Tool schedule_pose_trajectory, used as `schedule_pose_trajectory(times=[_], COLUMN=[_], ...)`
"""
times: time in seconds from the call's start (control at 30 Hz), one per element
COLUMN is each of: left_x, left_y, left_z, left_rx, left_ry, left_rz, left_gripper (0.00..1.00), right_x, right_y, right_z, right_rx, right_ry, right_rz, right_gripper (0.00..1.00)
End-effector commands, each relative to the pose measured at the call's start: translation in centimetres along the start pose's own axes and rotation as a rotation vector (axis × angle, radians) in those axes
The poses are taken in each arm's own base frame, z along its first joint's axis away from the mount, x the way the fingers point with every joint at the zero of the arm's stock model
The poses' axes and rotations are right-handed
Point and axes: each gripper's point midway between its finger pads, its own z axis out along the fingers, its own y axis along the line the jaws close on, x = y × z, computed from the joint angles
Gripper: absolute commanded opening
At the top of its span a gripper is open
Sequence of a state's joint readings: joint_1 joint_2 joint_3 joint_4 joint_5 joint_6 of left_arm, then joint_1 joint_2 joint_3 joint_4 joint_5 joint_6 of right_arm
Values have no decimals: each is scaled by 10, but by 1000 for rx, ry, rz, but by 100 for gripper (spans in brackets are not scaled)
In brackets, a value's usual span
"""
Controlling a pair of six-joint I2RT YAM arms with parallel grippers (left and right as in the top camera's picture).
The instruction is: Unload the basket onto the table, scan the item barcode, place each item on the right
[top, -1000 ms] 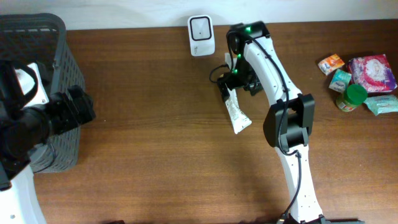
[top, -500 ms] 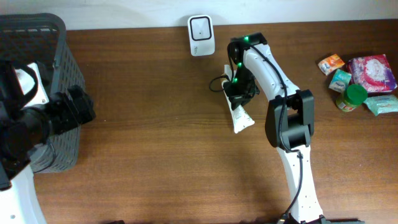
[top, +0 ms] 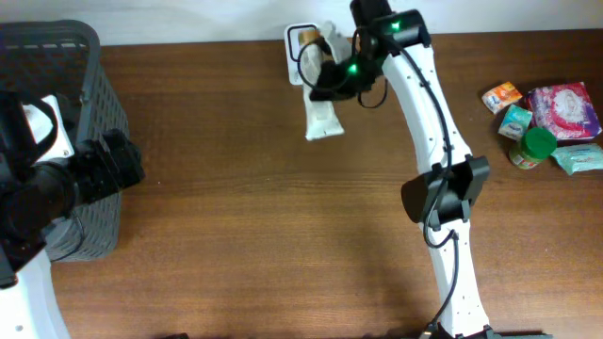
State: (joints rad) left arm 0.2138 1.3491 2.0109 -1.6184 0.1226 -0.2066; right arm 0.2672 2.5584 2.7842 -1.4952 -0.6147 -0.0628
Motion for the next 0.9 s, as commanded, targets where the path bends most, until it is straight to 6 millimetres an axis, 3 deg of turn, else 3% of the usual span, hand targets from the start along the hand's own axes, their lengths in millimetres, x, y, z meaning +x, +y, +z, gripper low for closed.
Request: schedule_pose_trajectory(times=[0.0, 0.13, 0.27, 0.43, 0.87], left_x=[0, 0, 0, 0, 0], left_y=[1, 1, 1, 1, 1], left_z=[-1, -1, -1, -1, -1], left_rx=[-2, -2, -2, -2, -2], left_ry=[-4, -4, -4, -4, -4], left_rz=[-13, -13, -13, -13, -13], left_gripper=[99, 99, 99, 99, 99], right_x=[-26, -29, -21, -19, -19], right_y=[52, 82, 99, 108, 106], right_z=[-23, -34, -42, -47, -46], right_rx=[-226, -411, -518, -575, -563], right_ry=[-126, -148, -150, -156, -155], right_rz=[-115, -146, -219, -240, -240], right_gripper=[4, 4, 4, 4, 4])
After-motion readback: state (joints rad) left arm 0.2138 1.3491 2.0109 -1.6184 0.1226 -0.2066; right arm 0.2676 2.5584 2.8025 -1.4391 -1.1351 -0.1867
